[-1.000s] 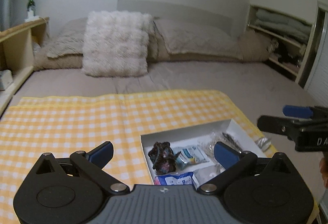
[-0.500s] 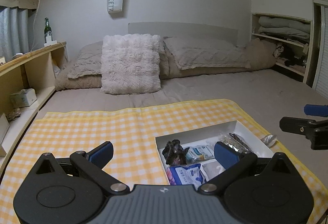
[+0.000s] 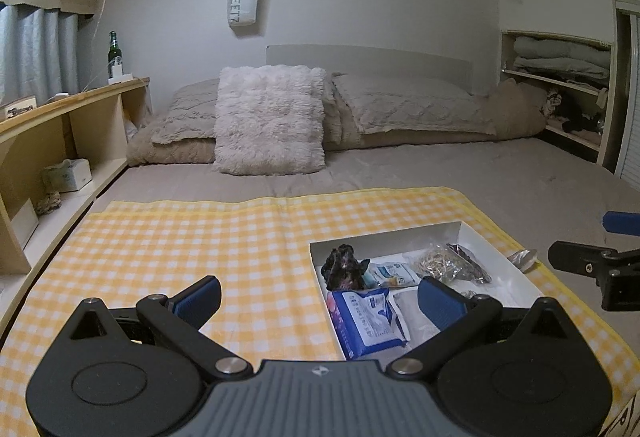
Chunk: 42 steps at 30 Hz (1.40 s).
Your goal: Organize soft objects
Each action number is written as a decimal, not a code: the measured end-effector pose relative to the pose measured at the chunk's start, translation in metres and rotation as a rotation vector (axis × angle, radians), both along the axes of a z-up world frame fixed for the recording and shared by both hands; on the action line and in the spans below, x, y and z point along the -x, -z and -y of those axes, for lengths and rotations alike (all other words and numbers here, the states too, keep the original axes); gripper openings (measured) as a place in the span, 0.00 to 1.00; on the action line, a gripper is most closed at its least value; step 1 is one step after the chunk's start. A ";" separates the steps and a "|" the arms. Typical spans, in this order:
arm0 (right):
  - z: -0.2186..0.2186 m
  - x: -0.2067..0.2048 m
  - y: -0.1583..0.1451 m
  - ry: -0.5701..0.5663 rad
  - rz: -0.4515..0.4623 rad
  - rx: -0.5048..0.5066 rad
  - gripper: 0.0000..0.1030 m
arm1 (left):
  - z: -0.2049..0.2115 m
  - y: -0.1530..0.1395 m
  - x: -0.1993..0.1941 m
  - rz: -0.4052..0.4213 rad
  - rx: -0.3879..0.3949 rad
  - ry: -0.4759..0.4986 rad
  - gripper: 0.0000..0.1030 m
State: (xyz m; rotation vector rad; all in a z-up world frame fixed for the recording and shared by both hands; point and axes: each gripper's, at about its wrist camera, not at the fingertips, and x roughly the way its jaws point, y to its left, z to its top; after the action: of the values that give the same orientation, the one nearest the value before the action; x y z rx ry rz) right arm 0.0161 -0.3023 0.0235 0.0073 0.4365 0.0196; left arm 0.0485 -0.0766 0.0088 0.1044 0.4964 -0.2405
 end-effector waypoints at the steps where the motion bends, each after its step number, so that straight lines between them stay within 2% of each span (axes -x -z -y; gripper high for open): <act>1: 0.000 0.003 0.001 0.004 0.001 0.002 1.00 | 0.000 0.001 0.003 0.001 -0.001 -0.001 1.00; 12: -0.002 0.018 0.004 0.033 0.010 0.001 1.00 | -0.004 0.011 0.018 0.006 -0.005 -0.030 1.00; 42: 0.000 0.023 0.005 0.022 0.011 0.005 1.00 | -0.004 0.010 0.021 0.005 -0.004 -0.033 1.00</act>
State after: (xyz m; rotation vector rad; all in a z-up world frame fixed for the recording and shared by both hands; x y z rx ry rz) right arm -0.0073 -0.3019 0.0188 0.0067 0.4257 -0.0029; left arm 0.0273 -0.0724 -0.0017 0.1008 0.4931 -0.2073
